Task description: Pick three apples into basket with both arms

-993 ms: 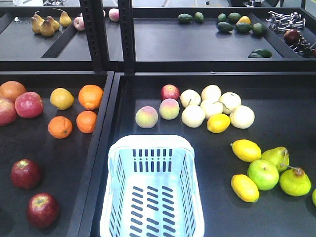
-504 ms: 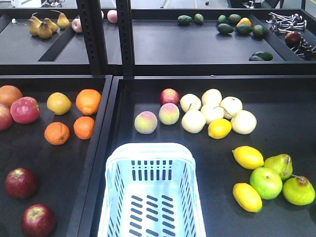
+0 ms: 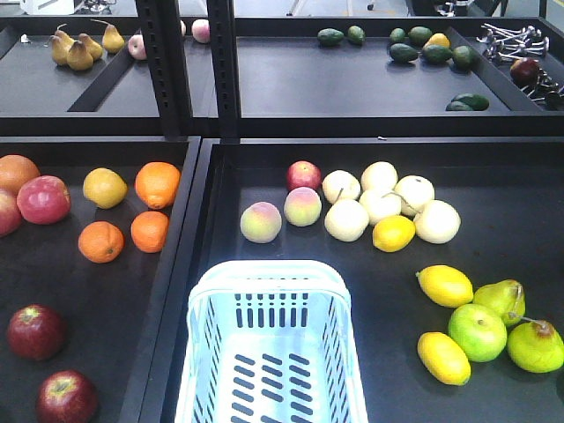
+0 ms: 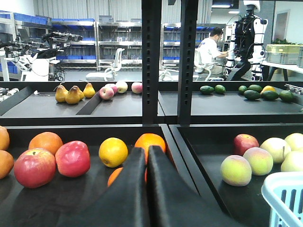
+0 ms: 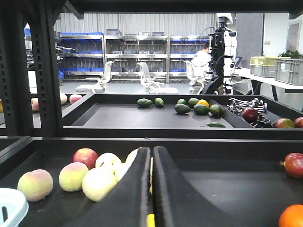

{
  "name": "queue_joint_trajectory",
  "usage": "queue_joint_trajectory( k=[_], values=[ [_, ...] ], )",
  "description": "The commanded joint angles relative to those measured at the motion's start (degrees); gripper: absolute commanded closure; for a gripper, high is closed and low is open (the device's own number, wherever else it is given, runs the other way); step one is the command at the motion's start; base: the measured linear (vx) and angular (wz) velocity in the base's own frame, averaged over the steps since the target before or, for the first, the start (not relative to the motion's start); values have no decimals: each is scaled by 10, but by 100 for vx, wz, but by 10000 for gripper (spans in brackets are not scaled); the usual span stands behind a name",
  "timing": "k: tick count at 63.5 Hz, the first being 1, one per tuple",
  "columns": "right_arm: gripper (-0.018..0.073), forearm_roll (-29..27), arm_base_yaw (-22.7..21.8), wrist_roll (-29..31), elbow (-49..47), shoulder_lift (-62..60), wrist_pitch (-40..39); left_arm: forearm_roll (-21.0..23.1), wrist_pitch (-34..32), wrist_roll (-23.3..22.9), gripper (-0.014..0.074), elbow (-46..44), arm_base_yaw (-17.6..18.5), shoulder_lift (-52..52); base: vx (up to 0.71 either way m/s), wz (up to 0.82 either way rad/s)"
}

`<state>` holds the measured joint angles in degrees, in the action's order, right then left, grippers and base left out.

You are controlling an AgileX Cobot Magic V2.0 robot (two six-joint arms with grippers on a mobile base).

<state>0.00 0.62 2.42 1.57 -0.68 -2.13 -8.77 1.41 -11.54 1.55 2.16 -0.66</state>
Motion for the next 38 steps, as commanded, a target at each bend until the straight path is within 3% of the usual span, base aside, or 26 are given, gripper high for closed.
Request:
queue_joint_trajectory(
  k=[1,38],
  values=[
    [568,0,0,2,8,-7,-46,5,-38,-5,603,2,0,-9,0,0],
    [568,0,0,2,8,-7,-46,5,-38,-5,603,2,0,-9,0,0]
  ],
)
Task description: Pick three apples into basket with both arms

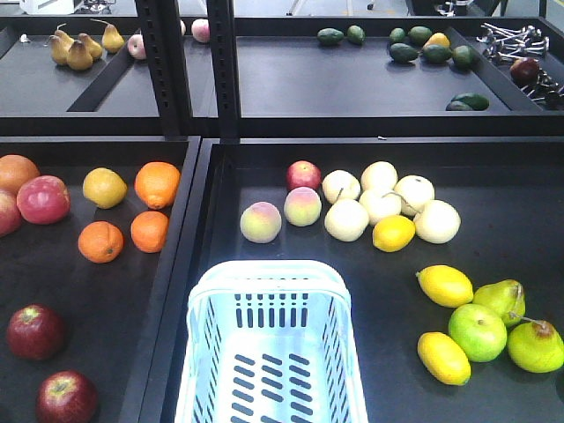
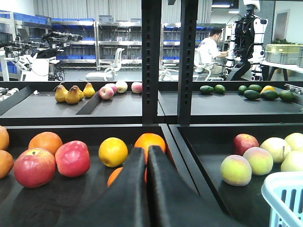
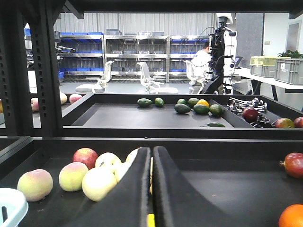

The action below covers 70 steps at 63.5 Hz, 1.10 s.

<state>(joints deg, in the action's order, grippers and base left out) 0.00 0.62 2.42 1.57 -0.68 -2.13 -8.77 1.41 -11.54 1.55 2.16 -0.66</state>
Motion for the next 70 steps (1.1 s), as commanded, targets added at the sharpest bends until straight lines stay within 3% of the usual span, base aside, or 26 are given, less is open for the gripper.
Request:
queue_joint_trajectory(
  k=[1,18,25,35,41,46,54,62,70],
  values=[
    [568,0,0,2,8,-7,-46,5,-38,-5,603,2,0,-9,0,0],
    [568,0,0,2,8,-7,-46,6,-42,-12,603,-2,0,-9,0,0],
    [568,0,0,2,8,-7,-46,7,-50,-62,603,-18,0,-8,0,0],
    [568,0,0,2,8,-7,-46,5,15,-84,603,-101,0,28,0,0],
    [568,0,0,2,8,-7,-46,5,113,-80,603,-188,0,85,0,0],
    [568,0,0,2,8,-7,-46,5,197,-65,603,-268,0,148,0,0],
    [568,0,0,2,8,-7,-46,9,333,30,603,-398,0,261,0,0],
    [568,0,0,2,8,-7,-46,29,383,95,603,-478,0,331,0,0],
    [568,0,0,2,8,-7,-46,36,386,115,603,-504,0,362,0,0]
  ],
)
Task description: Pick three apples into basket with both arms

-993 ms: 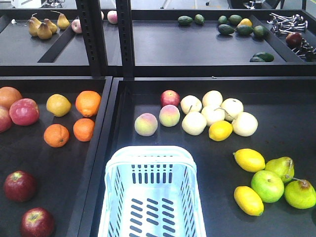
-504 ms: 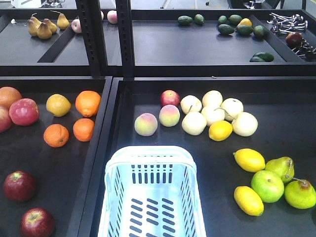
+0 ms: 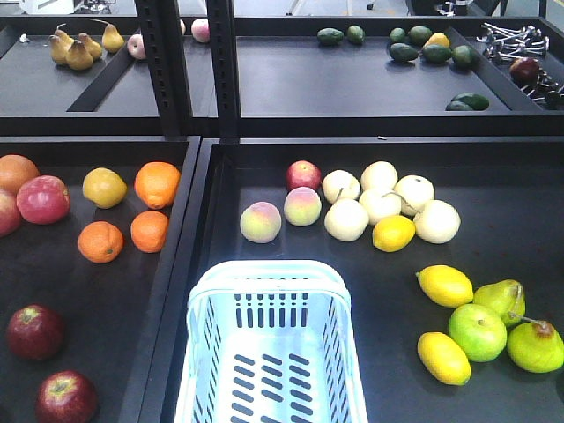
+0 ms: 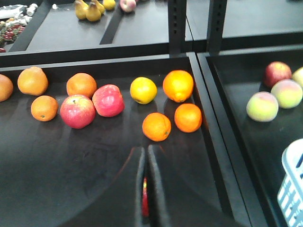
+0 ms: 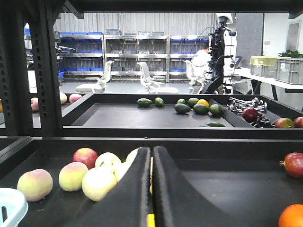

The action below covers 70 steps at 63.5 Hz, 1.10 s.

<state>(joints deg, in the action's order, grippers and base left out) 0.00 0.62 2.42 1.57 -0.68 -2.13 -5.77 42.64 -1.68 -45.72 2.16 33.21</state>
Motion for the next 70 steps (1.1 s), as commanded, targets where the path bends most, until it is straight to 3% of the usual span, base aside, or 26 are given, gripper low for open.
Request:
queue_joint_trajectory(
  k=[1,8,16,32,35,37,43,49,56,60,70],
  values=[
    [568,0,0,2,8,-7,-46,6,-30,17,602,-31,0,24,0,0],
    [568,0,0,2,8,-7,-46,6,-26,17,578,-31,0,26,0,0],
    [568,0,0,2,8,-7,-46,7,-4,17,446,-31,0,24,0,0],
    [568,0,0,2,8,-7,-46,5,42,17,-76,-31,0,24,0,0],
    [568,0,0,2,8,-7,-46,5,40,17,-140,-31,0,24,0,0],
    [568,0,0,2,8,-7,-46,6,37,25,-138,-31,0,25,0,0],
    [568,0,0,2,8,-7,-46,43,20,85,-126,-31,2,38,0,0],
    [568,0,0,2,8,-7,-46,134,13,206,-115,-31,17,72,0,0],
    [568,0,0,2,8,-7,-46,202,-7,324,-108,-31,42,111,0,0],
    [568,0,0,2,8,-7,-46,221,-32,382,-106,-31,63,137,0,0],
    [568,0,0,2,8,-7,-46,220,-90,464,-104,-31,123,193,0,0]
  ],
)
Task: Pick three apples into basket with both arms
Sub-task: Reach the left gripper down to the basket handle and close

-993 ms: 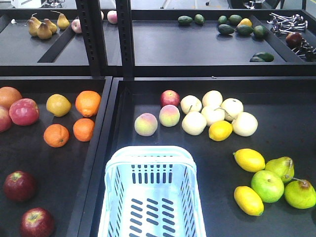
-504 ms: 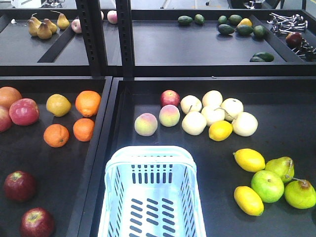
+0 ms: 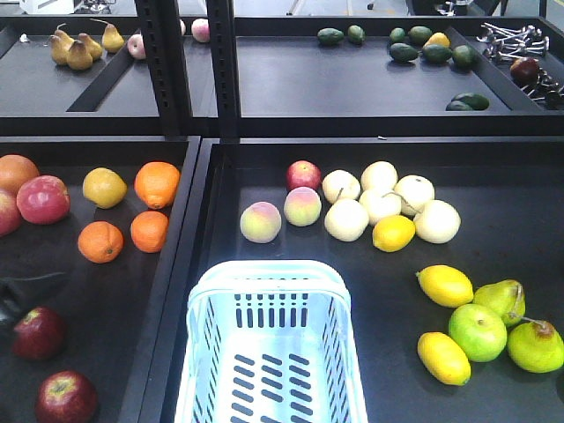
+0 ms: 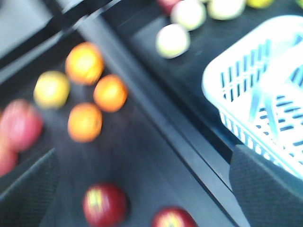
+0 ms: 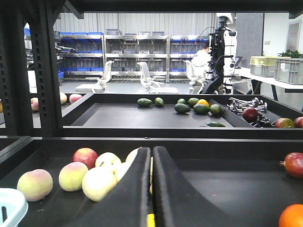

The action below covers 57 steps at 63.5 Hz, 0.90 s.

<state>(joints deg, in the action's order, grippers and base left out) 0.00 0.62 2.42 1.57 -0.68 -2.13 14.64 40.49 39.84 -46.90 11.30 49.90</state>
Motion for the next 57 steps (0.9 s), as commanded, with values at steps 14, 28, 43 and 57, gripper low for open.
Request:
queue_joint_trajectory(
  k=[14,28,43,57],
  values=[
    [568,0,0,2,8,-7,-46,-16,-140,88,-104,-33,132,114,0,0],
    [568,0,0,2,8,-7,-46,-76,-161,78,-100,-90,212,210,0,0],
    [568,0,0,2,8,-7,-46,-130,-161,68,-92,-145,278,304,0,0],
    [568,0,0,2,8,-7,-46,-212,-134,17,-83,-196,310,380,0,0]
  ],
)
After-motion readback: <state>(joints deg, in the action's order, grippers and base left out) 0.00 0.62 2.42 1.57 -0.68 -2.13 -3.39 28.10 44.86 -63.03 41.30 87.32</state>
